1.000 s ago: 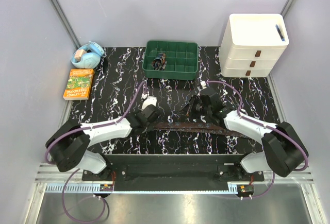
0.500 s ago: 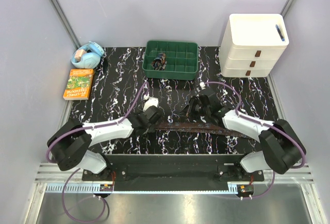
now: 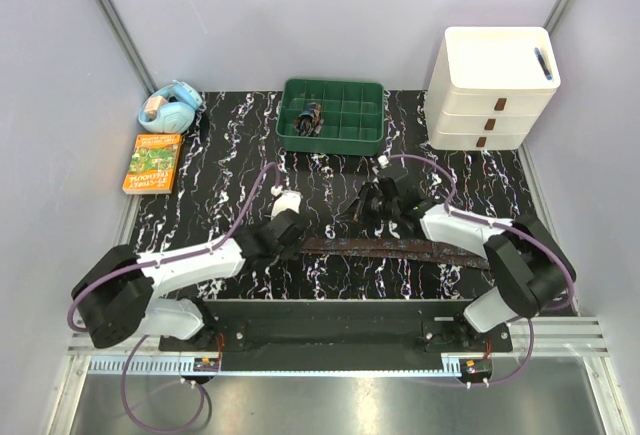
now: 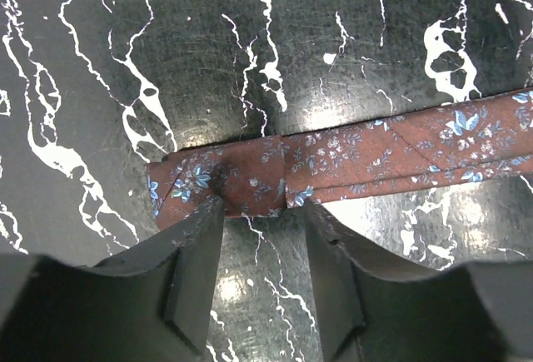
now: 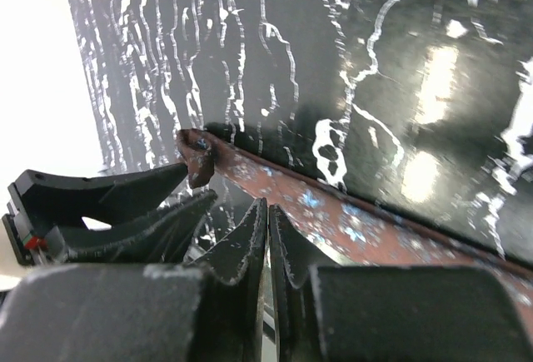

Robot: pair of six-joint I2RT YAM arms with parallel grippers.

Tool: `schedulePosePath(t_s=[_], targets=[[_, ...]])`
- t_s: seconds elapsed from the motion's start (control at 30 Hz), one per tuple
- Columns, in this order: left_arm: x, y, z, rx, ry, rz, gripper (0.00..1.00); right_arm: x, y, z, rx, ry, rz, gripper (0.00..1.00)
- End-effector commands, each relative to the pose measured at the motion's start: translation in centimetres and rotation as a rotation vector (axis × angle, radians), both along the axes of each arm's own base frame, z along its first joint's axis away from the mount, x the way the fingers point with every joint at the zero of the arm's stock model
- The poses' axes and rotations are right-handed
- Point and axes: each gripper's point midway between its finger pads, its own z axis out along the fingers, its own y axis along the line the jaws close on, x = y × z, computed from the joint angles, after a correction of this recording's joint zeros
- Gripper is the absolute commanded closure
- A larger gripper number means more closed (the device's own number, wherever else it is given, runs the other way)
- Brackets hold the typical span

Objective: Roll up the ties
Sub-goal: Flatten out the tie at the center of the board, then roll the tie at the center of the board.

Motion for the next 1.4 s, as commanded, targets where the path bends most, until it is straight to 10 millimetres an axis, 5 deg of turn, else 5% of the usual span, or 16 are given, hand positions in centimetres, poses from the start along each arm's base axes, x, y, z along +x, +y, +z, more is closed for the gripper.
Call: schedulePosePath(t_s=[0.0,0.33,0.53,0.77,0.9,1.2,1.37], targets=[[0.2,-0.4,1.2,-0.045,-0.041,-0.003,0.48,1.4,2.6,2.8,0.101,-0.05,0.06,0.89],[-0.3,-0.2,2.7,-0.107,-0.082,-0.029,0.41,1.8,7.2,4.1,0.174,-0.043,0.179,0.89],[-0.7,-1.3,1.5,-0.125,-0.057,-0.081,0.47,2.8,9.2,4.5,0.213,-0.016,0.226,0.77],[-1.1,-2.5,0.8,-0.145,-0.012,-0.122,0.51,3.6,9.9,2.2,0.152,0.041,0.26,0.58],[-2.0,-2.2,2.5,-0.243,-0.019,-0.086,0.51,3.6,10.6,1.7,0.15,0.068,0.301,0.54],[-0.8,9.5,6.0,-0.282,-0.109,0.472,0.23,3.2,8.9,0.9,0.064,0.075,0.249,0.55],[0.1,11.0,5.3,-0.348,-0.107,0.549,0.21,1.2,7.3,0.9,0.076,0.073,0.227,0.57]])
